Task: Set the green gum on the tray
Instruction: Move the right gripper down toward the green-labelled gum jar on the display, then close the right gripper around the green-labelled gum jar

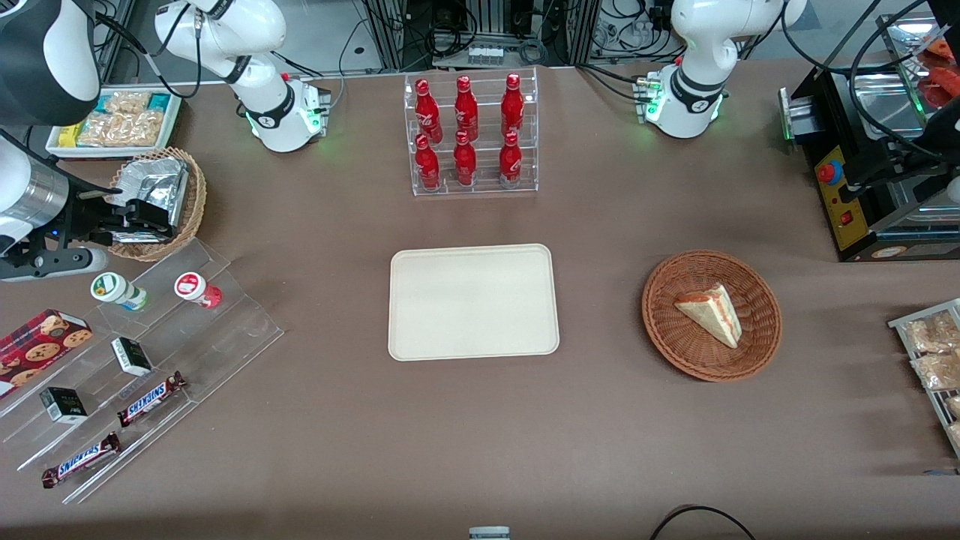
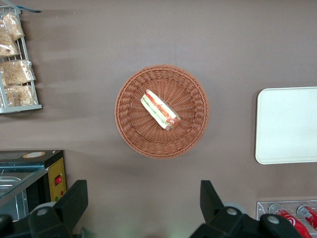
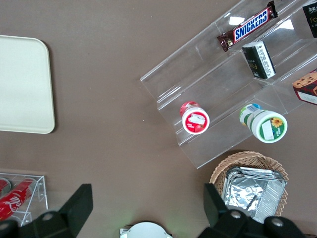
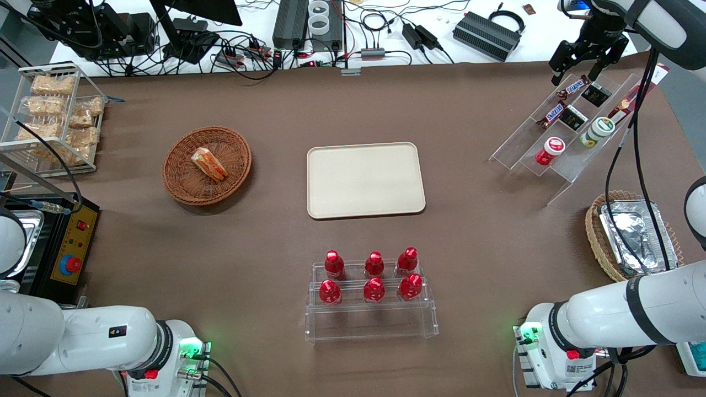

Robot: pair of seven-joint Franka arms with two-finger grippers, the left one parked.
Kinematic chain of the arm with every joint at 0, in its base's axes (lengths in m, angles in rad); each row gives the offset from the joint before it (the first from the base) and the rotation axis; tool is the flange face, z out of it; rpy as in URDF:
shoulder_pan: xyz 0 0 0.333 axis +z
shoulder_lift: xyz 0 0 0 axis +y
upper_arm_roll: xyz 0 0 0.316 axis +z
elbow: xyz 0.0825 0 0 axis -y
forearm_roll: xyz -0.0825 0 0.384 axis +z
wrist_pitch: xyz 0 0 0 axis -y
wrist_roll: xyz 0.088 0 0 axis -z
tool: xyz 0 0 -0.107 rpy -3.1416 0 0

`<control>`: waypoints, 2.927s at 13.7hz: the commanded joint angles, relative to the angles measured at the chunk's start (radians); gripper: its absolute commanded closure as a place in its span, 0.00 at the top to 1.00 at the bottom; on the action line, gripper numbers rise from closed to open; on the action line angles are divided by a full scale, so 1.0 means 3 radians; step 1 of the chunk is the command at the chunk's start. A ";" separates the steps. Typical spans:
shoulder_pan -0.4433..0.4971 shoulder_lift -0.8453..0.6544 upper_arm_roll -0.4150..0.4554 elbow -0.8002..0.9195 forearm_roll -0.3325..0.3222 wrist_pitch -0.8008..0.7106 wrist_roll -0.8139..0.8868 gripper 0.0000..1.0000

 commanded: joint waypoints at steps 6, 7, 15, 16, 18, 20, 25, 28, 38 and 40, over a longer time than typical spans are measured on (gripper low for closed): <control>-0.0022 0.0074 -0.0030 -0.0069 0.0003 0.0112 -0.0005 0.99; -0.0032 0.0054 -0.0045 -0.0171 0.0003 0.0215 -0.0051 0.99; -0.0599 0.0104 -0.0046 -0.0724 0.0044 0.1038 -0.2032 0.99; -0.0691 0.0145 -0.0046 -0.0760 0.0044 0.1140 -0.2374 0.99; -0.0829 0.0242 -0.0046 -0.0766 0.0044 0.1248 -0.2887 0.99; -0.0957 0.0319 -0.0046 -0.0791 0.0044 0.1355 -0.3241 0.99; -0.1075 0.0467 -0.0046 -0.0858 0.0044 0.1642 -0.3431 0.99; -0.1121 0.0519 -0.0046 -0.0873 0.0044 0.1719 -0.3426 0.99; -0.1126 0.0406 -0.0056 -0.1272 0.0024 0.2066 -0.3385 0.99; -0.1126 0.0406 -0.0061 -0.1277 -0.0002 0.2072 -0.3405 0.99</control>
